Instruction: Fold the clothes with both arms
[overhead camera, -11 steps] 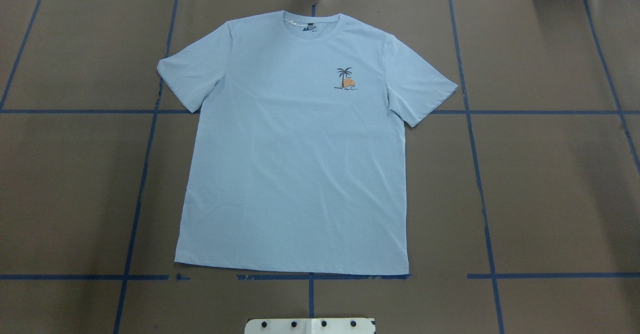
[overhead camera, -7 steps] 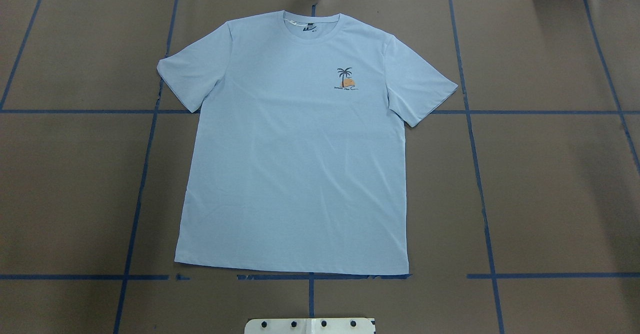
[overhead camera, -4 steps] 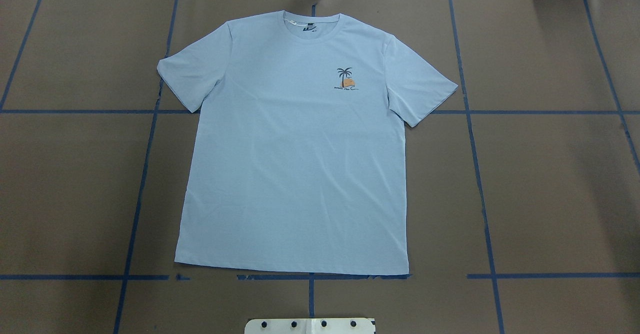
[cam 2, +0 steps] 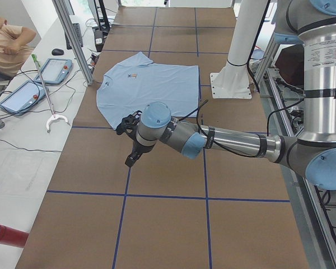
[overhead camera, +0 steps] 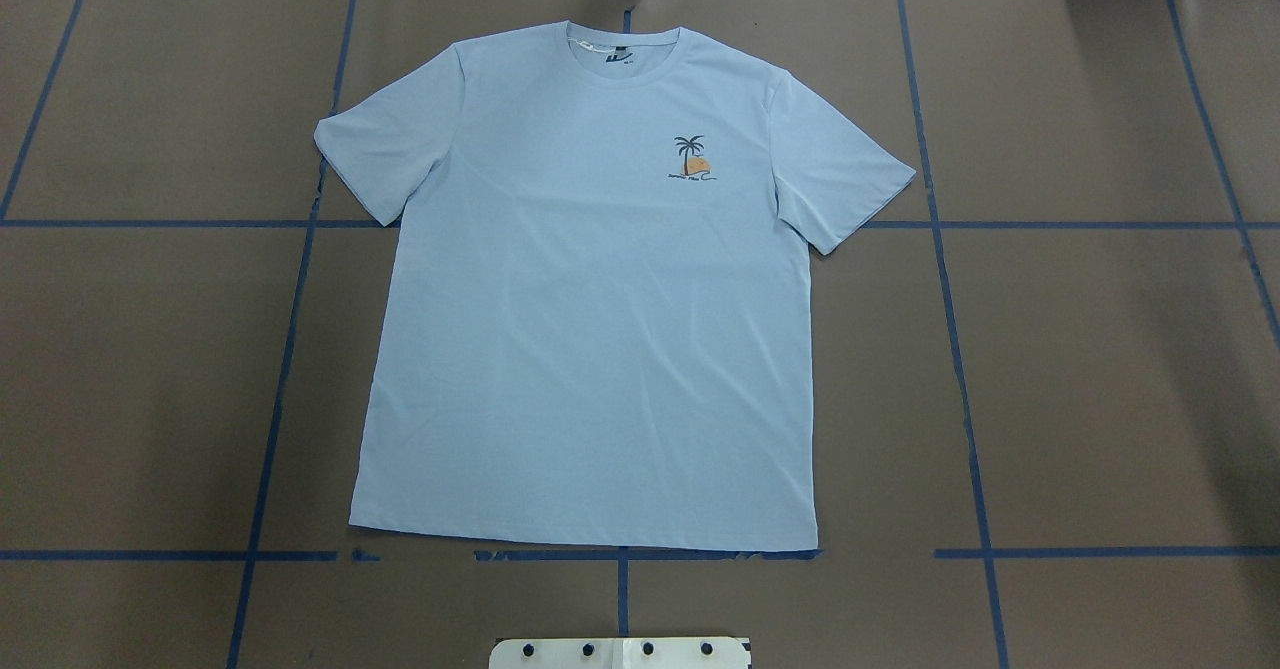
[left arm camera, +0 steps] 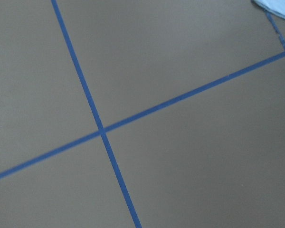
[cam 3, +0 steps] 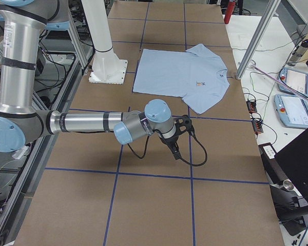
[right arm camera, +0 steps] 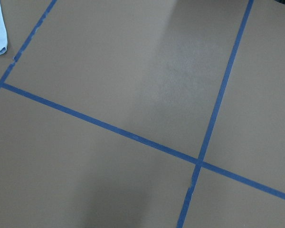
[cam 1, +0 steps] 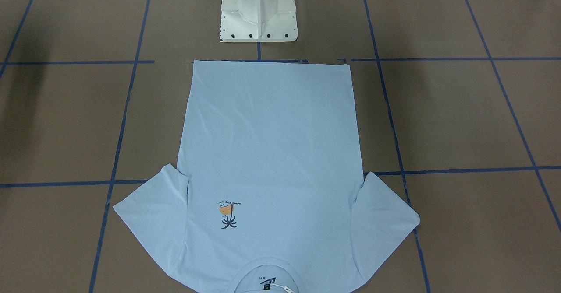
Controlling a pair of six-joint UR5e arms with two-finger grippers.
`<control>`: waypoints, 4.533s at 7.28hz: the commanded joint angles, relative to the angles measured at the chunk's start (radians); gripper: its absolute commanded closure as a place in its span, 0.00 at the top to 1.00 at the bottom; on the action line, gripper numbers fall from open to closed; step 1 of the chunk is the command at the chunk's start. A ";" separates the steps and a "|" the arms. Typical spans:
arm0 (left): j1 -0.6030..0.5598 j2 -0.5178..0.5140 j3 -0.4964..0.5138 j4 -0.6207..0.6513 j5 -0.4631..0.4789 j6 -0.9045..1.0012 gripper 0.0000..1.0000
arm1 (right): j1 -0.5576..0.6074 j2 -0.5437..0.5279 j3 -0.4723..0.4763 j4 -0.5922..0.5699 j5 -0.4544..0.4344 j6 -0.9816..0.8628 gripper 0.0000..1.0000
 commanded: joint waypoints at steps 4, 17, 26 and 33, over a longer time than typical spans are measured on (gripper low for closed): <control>-0.001 -0.010 0.048 -0.128 -0.004 -0.009 1.00 | -0.218 0.318 -0.200 0.189 -0.111 0.474 1.00; -0.001 -0.011 0.047 -0.131 -0.004 -0.008 1.00 | -0.690 0.560 -0.504 0.427 -0.635 1.015 0.24; -0.001 -0.011 0.048 -0.131 -0.004 -0.008 1.00 | -0.832 0.912 -0.464 -0.094 -0.902 1.210 0.00; 0.000 -0.011 0.053 -0.131 -0.004 -0.009 1.00 | -0.940 0.965 -0.496 -0.127 -1.039 1.229 1.00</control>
